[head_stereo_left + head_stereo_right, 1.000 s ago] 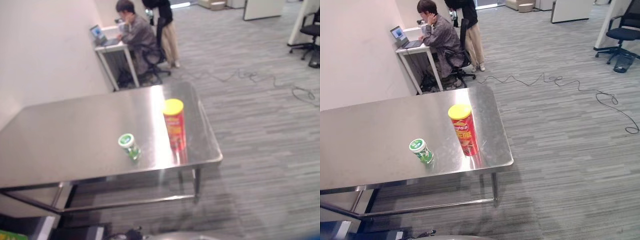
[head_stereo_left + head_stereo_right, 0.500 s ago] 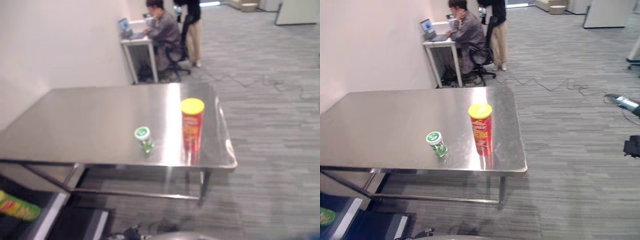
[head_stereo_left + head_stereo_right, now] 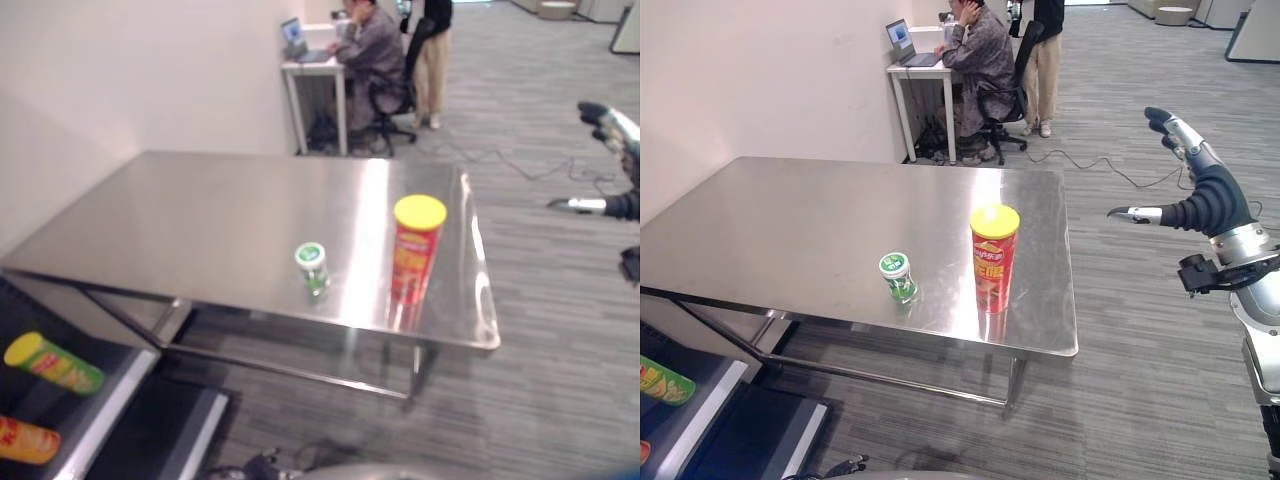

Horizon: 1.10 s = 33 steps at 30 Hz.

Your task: Put the goods on the table back onto the shelves and tidy them up.

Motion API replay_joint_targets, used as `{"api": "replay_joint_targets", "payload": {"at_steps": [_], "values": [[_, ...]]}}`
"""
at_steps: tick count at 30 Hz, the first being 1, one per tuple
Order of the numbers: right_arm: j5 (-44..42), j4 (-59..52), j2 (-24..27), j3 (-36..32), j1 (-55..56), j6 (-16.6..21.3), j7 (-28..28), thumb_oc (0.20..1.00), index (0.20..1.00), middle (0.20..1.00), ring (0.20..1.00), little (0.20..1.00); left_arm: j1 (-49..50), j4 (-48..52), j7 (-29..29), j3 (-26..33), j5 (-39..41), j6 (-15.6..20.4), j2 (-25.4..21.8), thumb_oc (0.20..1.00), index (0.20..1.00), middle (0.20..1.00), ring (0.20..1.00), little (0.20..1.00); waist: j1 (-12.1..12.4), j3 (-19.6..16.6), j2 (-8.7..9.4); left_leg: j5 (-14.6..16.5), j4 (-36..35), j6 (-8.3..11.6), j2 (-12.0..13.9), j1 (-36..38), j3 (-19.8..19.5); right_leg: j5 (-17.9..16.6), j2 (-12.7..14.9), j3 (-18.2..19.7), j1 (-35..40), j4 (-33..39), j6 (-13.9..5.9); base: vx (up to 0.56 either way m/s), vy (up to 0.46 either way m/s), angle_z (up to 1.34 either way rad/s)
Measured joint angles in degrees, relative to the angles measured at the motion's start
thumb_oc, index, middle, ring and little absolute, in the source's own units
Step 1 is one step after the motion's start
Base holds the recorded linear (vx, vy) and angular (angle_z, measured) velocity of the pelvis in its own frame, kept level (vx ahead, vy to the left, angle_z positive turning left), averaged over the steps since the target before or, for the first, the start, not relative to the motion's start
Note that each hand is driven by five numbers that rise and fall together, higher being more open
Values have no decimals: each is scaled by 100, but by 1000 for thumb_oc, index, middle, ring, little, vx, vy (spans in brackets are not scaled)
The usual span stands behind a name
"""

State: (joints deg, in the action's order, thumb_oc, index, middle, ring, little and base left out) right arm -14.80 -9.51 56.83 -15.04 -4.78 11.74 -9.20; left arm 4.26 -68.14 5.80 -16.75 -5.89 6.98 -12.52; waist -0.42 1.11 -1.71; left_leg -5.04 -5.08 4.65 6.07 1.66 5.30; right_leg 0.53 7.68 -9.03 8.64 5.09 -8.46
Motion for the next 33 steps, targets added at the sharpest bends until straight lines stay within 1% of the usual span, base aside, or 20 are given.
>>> {"api": "replay_joint_targets", "payload": {"at_steps": [1,5,11,14,17,18,21,24,27,29,33], "values": [[-1,1,0,51,-50,-10,-27,1000,1000,1000,1000,1000,6,13,4,35,0,9,-1,1000,1000,1000,1000,1000,51,17,6,0,0,0,-4,-2,-8,1,2,-12,5,0,0,0,0,0],[0,-2,0,118,-142,-11,-115,1000,1000,1000,1000,1000,21,29,28,63,9,52,-23,1000,1000,1000,1000,1000,97,80,41,-11,0,1,-14,-26,-68,8,4,-85,26,0,4,-7,3,6],[-17,3,0,125,-294,-12,-117,1000,1000,1000,1000,1000,-1,91,66,97,22,72,-40,1000,1000,1000,1000,1000,137,127,55,-25,0,-1,-24,-49,-143,16,1,-148,47,0,8,0,1,7],[-225,4,-2,206,-477,-14,-119,1000,1000,1000,1000,1000,-15,94,72,96,23,73,-60,1000,1000,1000,1000,1000,141,145,79,-27,0,0,-22,-39,-148,16,-3,-152,61,0,8,0,0,0],[-282,20,-12,450,-589,-17,-181,1000,1000,1000,1000,1000,4,112,74,93,23,72,-78,1000,1000,1000,1000,1000,159,169,106,-27,1,1,-21,13,-150,20,-5,-155,111,0,11,0,0,0],[-425,20,-12,689,-673,-22,-257,1000,1000,1000,1000,1000,-6,148,75,92,23,72,-78,1000,1000,1000,1000,1000,170,179,124,-27,0,1,-19,21,-150,22,-5,-154,117,0,12,0,0,0],[-441,15,-14,1045,-762,-32,-398,1000,1000,1000,1000,1000,-1,186,80,92,26,72,-83,1000,1000,1000,1000,1000,208,181,133,-27,0,1,-19,23,-152,22,-4,-157,122,0,13,0,0,0],[-434,18,-13,1250,-875,-137,-522,1000,1000,1000,1000,1000,15,235,100,93,30,72,-86,1000,1000,1000,1000,1000,256,180,144,-30,0,1,-22,18,-171,22,-5,-184,129,-1,13,-10,8,2],[-430,31,-11,1323,-926,-149,-567,1000,1000,1000,1000,1000,15,240,116,92,39,73,-91,1000,1000,1000,1000,1000,262,180,148,-31,1,2,-25,16,-184,22,-5,-204,136,-1,13,-3,4,1],[-362,259,-8,1637,-1208,-203,-606,1000,1000,1000,1000,1000,12,240,126,87,43,72,-97,1000,1000,1000,1000,1000,251,180,153,-36,1,4,-22,21,-197,23,-9,-216,147,-1,14,0,0,0],[-123,403,-8,1722,-1293,-255,-602,1000,1000,1000,1000,1000,5,247,125,88,60,73,-106,1000,1000,1000,1000,1000,291,188,174,-44,1,4,-27,12,-253,29,-11,-269,173,-1,22,-6,8,8]]}}
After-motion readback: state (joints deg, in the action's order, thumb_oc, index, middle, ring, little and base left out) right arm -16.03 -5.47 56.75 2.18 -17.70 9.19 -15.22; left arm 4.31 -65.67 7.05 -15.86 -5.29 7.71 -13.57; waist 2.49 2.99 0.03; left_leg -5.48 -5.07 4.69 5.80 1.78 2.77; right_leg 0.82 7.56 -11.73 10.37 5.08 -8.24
